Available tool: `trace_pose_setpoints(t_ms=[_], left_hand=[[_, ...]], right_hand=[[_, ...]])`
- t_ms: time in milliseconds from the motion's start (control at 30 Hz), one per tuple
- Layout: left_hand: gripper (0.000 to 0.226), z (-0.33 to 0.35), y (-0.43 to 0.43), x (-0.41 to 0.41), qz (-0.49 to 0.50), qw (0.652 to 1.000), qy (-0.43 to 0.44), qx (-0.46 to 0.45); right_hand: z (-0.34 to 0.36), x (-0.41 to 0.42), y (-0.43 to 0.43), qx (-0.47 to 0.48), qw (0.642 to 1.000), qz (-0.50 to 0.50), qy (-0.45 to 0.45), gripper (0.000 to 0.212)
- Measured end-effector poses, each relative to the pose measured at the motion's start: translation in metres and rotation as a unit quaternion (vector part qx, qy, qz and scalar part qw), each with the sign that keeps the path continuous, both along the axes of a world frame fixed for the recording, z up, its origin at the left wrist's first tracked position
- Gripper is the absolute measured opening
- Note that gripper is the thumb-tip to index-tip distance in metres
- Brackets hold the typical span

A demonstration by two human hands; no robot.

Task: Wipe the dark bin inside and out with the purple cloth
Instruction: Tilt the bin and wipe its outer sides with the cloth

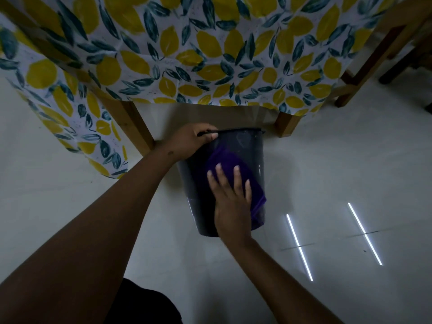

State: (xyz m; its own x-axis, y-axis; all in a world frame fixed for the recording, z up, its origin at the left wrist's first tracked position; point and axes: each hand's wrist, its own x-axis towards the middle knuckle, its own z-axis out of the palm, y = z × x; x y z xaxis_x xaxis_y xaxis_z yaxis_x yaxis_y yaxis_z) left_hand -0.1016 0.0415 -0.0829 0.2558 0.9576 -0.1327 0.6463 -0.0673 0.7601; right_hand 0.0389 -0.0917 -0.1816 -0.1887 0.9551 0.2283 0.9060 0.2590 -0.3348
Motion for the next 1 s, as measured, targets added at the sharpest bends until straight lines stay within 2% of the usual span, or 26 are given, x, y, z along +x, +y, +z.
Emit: trace_pose_setpoints(t_ms=[133,200,267,367,467,533,633,800,900,933,1000], left_hand=[[0.027,-0.001,0.0,-0.004,0.003,1.0,-0.009,-0.003],[0.024,-0.001,0.002,-0.006,0.015,1.0,0.018,0.002],[0.024,-0.003,0.007,-0.008,0.038,0.998,0.048,0.003],[0.029,-0.004,0.007,-0.001,0.034,0.999,0.003,-0.009],[0.03,-0.004,0.005,0.006,0.053,0.998,-0.021,0.001],[0.027,-0.006,0.006,0.005,0.065,0.998,-0.008,0.025],[0.024,-0.009,0.008,0.003,0.069,0.997,0.018,0.038],[0.029,-0.014,0.015,-0.001,0.078,0.989,0.118,0.041],[0.034,-0.014,0.016,-0.002,0.065,0.991,0.108,0.039],[0.035,-0.014,0.015,-0.002,0.055,0.992,0.104,0.038],[0.039,-0.015,0.015,-0.004,0.057,0.993,0.097,0.032]], right_hand=[[0.006,0.0,0.014,-0.029,0.993,-0.056,0.097,0.058],[-0.005,-0.003,-0.001,-0.018,0.996,-0.041,0.071,0.059],[-0.024,-0.004,-0.021,0.002,1.0,0.014,-0.002,0.07],[-0.037,0.0,-0.033,-0.001,0.999,0.036,-0.037,0.091],[-0.025,0.002,-0.018,-0.015,1.0,0.005,0.004,0.08],[-0.01,0.005,0.001,-0.039,0.996,-0.017,0.074,0.066],[0.002,0.014,0.032,-0.054,0.987,-0.036,0.149,0.06],[-0.022,0.021,0.013,-0.05,0.989,-0.025,0.139,0.06],[-0.042,0.014,-0.026,-0.032,0.995,-0.032,0.093,0.084],[-0.043,0.011,-0.031,-0.032,0.995,-0.031,0.09,0.088],[-0.037,0.007,-0.025,-0.038,0.993,-0.028,0.109,0.081]])
